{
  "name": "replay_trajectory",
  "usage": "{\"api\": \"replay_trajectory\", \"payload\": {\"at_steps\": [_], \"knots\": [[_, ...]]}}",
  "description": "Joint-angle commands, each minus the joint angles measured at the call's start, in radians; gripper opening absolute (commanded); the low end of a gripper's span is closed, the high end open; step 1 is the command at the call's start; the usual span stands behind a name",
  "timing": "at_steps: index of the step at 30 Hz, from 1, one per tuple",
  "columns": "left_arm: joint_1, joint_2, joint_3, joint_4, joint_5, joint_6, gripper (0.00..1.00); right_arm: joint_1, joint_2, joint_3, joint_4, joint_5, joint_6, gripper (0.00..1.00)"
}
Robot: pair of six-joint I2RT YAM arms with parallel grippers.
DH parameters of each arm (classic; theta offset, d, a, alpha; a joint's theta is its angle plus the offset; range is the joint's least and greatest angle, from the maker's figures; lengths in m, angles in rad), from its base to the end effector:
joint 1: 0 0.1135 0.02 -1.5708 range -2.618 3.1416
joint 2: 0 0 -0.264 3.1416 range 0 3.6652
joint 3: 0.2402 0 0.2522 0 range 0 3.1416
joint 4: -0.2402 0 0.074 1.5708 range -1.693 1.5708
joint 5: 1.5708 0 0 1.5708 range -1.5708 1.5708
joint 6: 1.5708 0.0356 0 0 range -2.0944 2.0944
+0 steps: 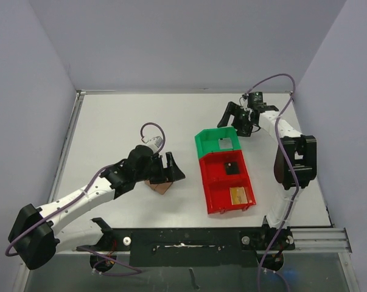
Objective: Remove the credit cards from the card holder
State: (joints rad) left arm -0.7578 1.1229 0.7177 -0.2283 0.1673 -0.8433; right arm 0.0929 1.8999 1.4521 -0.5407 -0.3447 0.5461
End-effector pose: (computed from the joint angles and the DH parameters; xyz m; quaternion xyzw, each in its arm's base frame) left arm 0.1720 -0.1709 0.2454 -0.0003 0.8899 -0.3750 0.2599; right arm 0.4083 0.0501 0.2216 0.1641 0.9307 0.2448 0.2169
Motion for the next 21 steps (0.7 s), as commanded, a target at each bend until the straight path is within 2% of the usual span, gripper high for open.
{"api": "replay_trajectory", "payload": {"at_steps": [1,5,7,8,10,12,14,17,21], "knots": [[-0.007,-0.032,-0.018,0.086,-0.021,-0.042,0.77,0.062,0.067,0.159,0.026,-0.057,0.017,0.98],[-0.011,-0.044,-0.052,0.129,-0.028,-0.079,0.77,0.132,0.165,0.317,-0.033,-0.101,-0.001,0.98],[-0.014,-0.046,-0.057,0.141,-0.032,-0.088,0.77,0.172,0.204,0.411,-0.101,-0.064,-0.033,0.98],[-0.015,-0.045,-0.057,0.142,-0.034,-0.088,0.77,0.191,0.21,0.451,-0.131,-0.02,-0.046,0.98],[-0.016,-0.042,-0.052,0.131,-0.038,-0.08,0.77,0.216,0.19,0.514,-0.209,0.167,-0.068,0.98],[-0.017,-0.036,-0.036,0.107,-0.046,-0.063,0.77,0.219,0.121,0.511,-0.235,0.329,-0.058,0.98],[-0.017,-0.037,-0.02,0.077,-0.067,-0.044,0.77,0.22,0.017,0.452,-0.23,0.492,-0.035,0.98],[-0.018,-0.066,-0.007,0.036,-0.13,-0.029,0.77,0.235,-0.175,0.243,-0.2,0.664,0.055,0.98],[-0.017,-0.128,0.009,-0.036,-0.234,-0.014,0.77,0.34,-0.425,-0.046,-0.187,0.812,0.245,0.98]]}}
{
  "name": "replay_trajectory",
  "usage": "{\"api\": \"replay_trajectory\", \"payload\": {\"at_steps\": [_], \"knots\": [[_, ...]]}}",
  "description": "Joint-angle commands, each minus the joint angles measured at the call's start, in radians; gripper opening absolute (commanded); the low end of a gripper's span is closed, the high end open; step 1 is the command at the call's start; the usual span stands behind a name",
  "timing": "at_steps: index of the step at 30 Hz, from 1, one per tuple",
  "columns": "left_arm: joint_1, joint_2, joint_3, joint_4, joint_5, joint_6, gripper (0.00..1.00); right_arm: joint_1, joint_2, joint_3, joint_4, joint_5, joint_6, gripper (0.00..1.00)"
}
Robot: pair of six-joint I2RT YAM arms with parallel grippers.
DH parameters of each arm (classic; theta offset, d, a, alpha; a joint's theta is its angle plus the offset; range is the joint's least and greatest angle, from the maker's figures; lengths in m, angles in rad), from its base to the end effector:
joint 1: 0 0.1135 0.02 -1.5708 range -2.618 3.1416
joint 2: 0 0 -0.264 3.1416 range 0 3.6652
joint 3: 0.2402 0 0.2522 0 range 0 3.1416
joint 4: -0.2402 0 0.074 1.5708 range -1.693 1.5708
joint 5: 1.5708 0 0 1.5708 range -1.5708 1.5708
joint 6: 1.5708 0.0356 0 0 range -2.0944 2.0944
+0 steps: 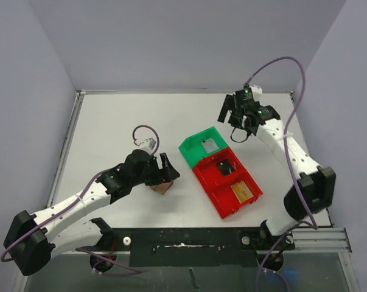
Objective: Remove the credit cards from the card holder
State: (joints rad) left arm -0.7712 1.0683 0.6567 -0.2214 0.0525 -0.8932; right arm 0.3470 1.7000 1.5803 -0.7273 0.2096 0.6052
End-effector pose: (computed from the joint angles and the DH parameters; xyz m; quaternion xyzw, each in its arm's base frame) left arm 0.1634 -0.1614 0.2370 -0.0425 0.8908 -0.3498 0.2868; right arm 0.3565 0.1211 0.3241 0.1565 0.9176 0.0744 0.3578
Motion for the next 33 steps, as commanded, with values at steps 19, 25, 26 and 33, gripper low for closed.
{"api": "replay_trajectory", "payload": {"at_steps": [19,25,26,33], "knots": [[0.012,-0.317,0.073,-0.245,-0.363,0.038,0.81,0.563,-0.261,-0.49,-0.436,0.393,1.182,0.83],[0.012,-0.311,0.072,-0.242,-0.354,0.031,0.82,0.539,-0.249,-0.513,-0.316,0.39,1.109,0.8],[0.012,-0.307,0.073,-0.24,-0.351,0.034,0.82,0.527,-0.247,-0.521,-0.286,0.381,1.095,0.79],[0.012,-0.28,0.083,-0.24,-0.331,0.039,0.82,0.496,-0.23,-0.556,-0.228,0.344,1.069,0.69]]}}
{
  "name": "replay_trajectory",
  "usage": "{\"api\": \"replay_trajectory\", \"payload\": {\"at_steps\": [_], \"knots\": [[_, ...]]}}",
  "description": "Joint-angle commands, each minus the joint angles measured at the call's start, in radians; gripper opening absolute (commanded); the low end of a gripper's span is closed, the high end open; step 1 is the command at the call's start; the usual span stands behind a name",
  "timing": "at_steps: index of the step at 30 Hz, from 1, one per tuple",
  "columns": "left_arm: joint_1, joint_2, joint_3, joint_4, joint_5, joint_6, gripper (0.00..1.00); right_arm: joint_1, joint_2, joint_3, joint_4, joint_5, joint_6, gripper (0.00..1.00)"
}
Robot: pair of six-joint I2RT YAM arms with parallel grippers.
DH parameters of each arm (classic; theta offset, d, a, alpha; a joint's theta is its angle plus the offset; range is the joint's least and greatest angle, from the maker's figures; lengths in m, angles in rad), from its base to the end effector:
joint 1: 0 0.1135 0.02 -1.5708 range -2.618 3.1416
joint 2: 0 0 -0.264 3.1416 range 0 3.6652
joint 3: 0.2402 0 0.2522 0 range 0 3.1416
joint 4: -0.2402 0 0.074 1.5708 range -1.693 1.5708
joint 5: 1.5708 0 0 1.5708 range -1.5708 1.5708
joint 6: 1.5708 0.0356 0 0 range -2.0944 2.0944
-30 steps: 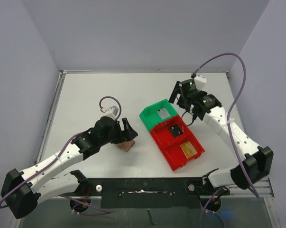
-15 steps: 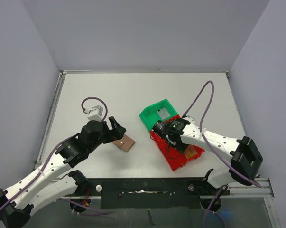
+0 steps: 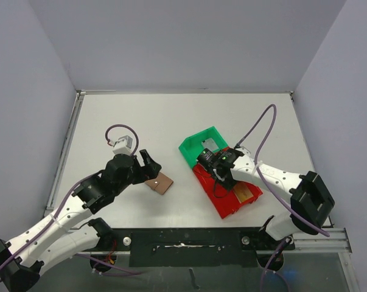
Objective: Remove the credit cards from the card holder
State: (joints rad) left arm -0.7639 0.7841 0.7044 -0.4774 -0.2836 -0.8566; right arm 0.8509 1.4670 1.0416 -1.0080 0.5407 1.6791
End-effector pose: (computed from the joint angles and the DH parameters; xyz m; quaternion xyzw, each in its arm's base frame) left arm 0.1324 -0.1131 0.2830 -0.1086 0.8614 -0.2630 0.4208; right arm 0.1818 0.1795 0.2261 0.4036 0.8728 -0.0171 0.2740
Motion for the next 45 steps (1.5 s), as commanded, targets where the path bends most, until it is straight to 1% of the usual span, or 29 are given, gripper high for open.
{"api": "replay_trajectory", "payload": {"at_steps": [1,4,7,9,14,17,19,22,25,27,28,30,35,41,45], "knots": [[0.005,0.004,0.033,0.017,0.006,0.0,0.82,-0.008,0.006,-0.02,0.056,0.009,-0.005,0.67],[0.005,0.002,0.025,0.024,0.01,-0.005,0.82,-0.009,0.011,-0.028,0.062,0.003,-0.005,0.63],[0.005,0.005,0.025,0.026,0.013,-0.005,0.82,-0.013,0.01,-0.037,0.081,0.005,-0.017,0.53],[0.005,0.01,0.026,0.025,0.011,-0.005,0.82,-0.022,0.016,-0.041,0.104,0.001,-0.043,0.51],[0.005,0.026,0.033,0.021,0.009,-0.007,0.82,-0.031,0.046,-0.012,0.119,0.026,-0.093,0.31],[0.005,0.031,0.035,0.017,0.009,-0.005,0.82,-0.044,0.065,0.005,0.135,0.029,-0.137,0.28],[0.005,0.033,0.036,0.014,0.009,-0.006,0.82,-0.054,0.077,0.015,0.15,0.028,-0.172,0.24],[0.005,0.033,0.037,0.008,0.007,-0.011,0.82,-0.078,0.089,0.028,0.17,0.027,-0.222,0.23],[0.006,0.031,0.035,0.006,0.006,-0.013,0.82,-0.112,0.097,0.032,0.23,0.001,-0.304,0.23],[0.005,0.034,0.035,0.003,0.004,-0.015,0.82,-0.14,0.103,0.034,0.292,-0.034,-0.382,0.22],[0.006,0.036,0.034,0.0,0.002,-0.015,0.82,-0.154,0.106,0.037,0.322,-0.053,-0.437,0.19],[0.006,0.036,0.033,-0.003,-0.001,-0.019,0.82,-0.184,0.125,0.048,0.396,-0.103,-0.537,0.18],[0.007,0.038,0.023,-0.007,-0.006,-0.027,0.82,-0.258,0.218,0.142,0.438,-0.212,-0.747,0.19],[0.012,0.04,0.011,-0.023,-0.014,-0.04,0.82,-0.299,0.323,0.261,0.481,-0.304,-0.972,0.22],[0.015,0.029,-0.007,-0.025,-0.019,-0.058,0.82,-0.323,0.378,0.319,0.506,-0.368,-1.116,0.26]]}}
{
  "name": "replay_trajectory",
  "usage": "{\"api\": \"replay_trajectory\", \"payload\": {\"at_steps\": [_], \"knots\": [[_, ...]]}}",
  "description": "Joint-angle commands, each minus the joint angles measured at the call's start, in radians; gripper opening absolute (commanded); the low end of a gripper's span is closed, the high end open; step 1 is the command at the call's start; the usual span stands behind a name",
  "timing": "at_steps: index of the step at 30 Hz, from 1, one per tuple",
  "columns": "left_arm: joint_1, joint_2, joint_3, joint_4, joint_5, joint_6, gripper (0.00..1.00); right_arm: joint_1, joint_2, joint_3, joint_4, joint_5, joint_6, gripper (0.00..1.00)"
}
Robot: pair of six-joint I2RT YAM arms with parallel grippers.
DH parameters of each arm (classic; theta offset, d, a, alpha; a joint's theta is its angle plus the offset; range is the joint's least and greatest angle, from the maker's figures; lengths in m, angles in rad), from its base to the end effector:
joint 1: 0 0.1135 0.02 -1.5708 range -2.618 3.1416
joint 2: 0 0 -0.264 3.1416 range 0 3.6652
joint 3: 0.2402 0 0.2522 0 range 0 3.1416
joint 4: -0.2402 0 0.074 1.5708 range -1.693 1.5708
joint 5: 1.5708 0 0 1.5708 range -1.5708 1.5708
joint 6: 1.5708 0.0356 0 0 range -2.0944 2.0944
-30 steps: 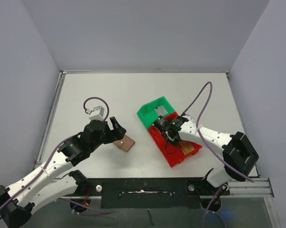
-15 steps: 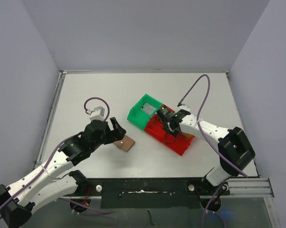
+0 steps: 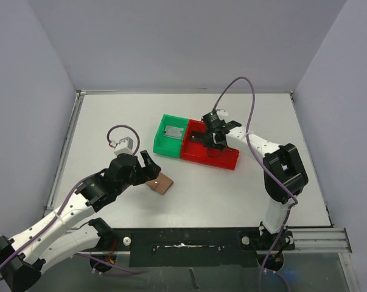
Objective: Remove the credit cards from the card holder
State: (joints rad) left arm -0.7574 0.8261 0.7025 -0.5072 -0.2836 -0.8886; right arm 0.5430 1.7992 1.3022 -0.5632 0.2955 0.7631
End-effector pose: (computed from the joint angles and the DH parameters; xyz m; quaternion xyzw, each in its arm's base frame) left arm 0.1369 -0.1157 0.2732 -0.1217 0.8765 -0.2430 0.3973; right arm 0.3277 0.1857 0.2123 0.1421 0.9472 0.0386 0.2849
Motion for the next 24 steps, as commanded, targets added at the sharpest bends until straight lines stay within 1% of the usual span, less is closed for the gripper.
{"api": "replay_trajectory", "payload": {"at_steps": [1,3,5,11,13,15,19,20,24], "knots": [[0.009,-0.018,-0.01,0.003,-0.019,-0.029,0.82,-0.019,0.055,0.07,0.065,-0.138,-0.235,0.28],[0.011,-0.031,-0.02,-0.001,-0.023,-0.039,0.82,-0.025,0.068,0.095,0.073,-0.162,-0.296,0.29],[0.013,-0.042,-0.028,-0.001,-0.025,-0.045,0.82,-0.031,0.087,0.121,0.067,-0.169,-0.324,0.29],[0.02,-0.057,-0.033,-0.01,-0.029,-0.046,0.83,-0.055,0.134,0.186,0.02,-0.192,-0.33,0.33],[0.021,-0.052,-0.031,-0.01,-0.027,-0.044,0.83,-0.059,0.137,0.197,0.014,-0.213,-0.329,0.41],[0.021,-0.049,-0.032,-0.011,-0.026,-0.044,0.83,-0.064,0.135,0.208,0.007,-0.24,-0.334,0.53],[0.023,-0.054,-0.039,-0.007,-0.031,-0.044,0.83,-0.081,0.114,0.236,-0.018,-0.257,-0.343,0.67],[0.024,-0.056,-0.041,-0.007,-0.033,-0.044,0.83,-0.086,0.099,0.242,-0.018,-0.258,-0.349,0.71],[0.028,-0.073,-0.041,-0.005,-0.046,-0.044,0.86,-0.087,0.031,0.244,-0.01,-0.253,-0.369,0.84]]}}
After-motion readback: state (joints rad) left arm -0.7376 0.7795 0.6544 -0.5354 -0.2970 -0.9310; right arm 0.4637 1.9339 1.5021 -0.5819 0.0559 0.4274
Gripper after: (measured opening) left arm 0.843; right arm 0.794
